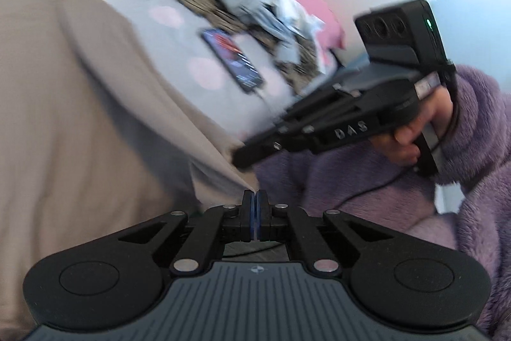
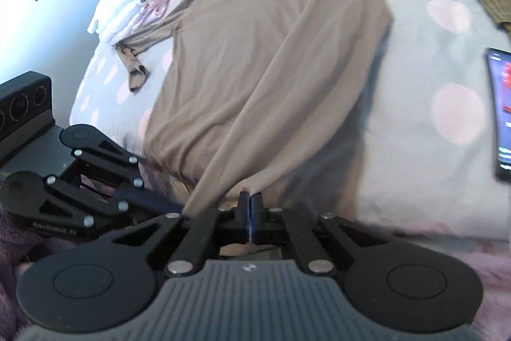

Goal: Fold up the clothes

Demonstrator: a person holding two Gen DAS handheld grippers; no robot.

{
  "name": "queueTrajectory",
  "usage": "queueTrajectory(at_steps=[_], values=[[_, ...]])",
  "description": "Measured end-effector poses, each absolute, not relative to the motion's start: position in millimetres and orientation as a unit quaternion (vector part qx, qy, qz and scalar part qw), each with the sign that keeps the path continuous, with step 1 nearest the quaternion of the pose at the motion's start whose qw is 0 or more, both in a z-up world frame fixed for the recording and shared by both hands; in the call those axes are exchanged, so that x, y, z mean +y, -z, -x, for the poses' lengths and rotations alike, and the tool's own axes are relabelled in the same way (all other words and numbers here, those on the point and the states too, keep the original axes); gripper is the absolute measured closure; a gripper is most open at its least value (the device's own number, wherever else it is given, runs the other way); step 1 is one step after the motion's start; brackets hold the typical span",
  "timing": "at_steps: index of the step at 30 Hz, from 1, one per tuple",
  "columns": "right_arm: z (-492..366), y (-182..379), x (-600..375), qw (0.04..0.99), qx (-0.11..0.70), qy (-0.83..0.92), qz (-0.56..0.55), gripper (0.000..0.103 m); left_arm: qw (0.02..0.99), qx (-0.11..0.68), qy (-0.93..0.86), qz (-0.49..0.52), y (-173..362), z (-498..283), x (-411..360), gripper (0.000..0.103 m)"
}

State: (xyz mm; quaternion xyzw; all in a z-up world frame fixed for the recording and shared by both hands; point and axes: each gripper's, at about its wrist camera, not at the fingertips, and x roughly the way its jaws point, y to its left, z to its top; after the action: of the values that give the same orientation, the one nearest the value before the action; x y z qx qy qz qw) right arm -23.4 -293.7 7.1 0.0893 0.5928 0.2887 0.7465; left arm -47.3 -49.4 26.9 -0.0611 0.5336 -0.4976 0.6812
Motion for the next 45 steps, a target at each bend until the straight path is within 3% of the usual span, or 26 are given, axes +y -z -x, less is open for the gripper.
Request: queueTrajectory(at_steps=[9,13,28,39,45], values=[[32.0,33.9,-306.7,0.732,0.628,-0.256,-0.073,0.098,0.654,0.602,0.458,0.002,17.6,48.1,-83.8,0.103],[36.2,40.5,-309.4,0.727,0.635,-0.255,-0.055,0.097,0.658,0.615,0.434,-0.011,22.2,41.2,-82.6,0.081],[-34.5,24.6,-310.2,0.776,0.578,-0.253,0.004,0.097,0.743,0.557,0.369,-0.028,-6.4,-47.5,-40.0,0.081],[-126.8,47.7,-321.8,0.807,0.560,-0.183,-0.023,0.096,0.773,0.547,0.316,0.055,26.6,-139.1,-38.0,0.080],[-152.5,61.8,-309.0,0.815,0.542,-0.199,0.038,0.096,0.771,0.553,0.308,0.072,45.2,-168.3,-45.8,0.079]])
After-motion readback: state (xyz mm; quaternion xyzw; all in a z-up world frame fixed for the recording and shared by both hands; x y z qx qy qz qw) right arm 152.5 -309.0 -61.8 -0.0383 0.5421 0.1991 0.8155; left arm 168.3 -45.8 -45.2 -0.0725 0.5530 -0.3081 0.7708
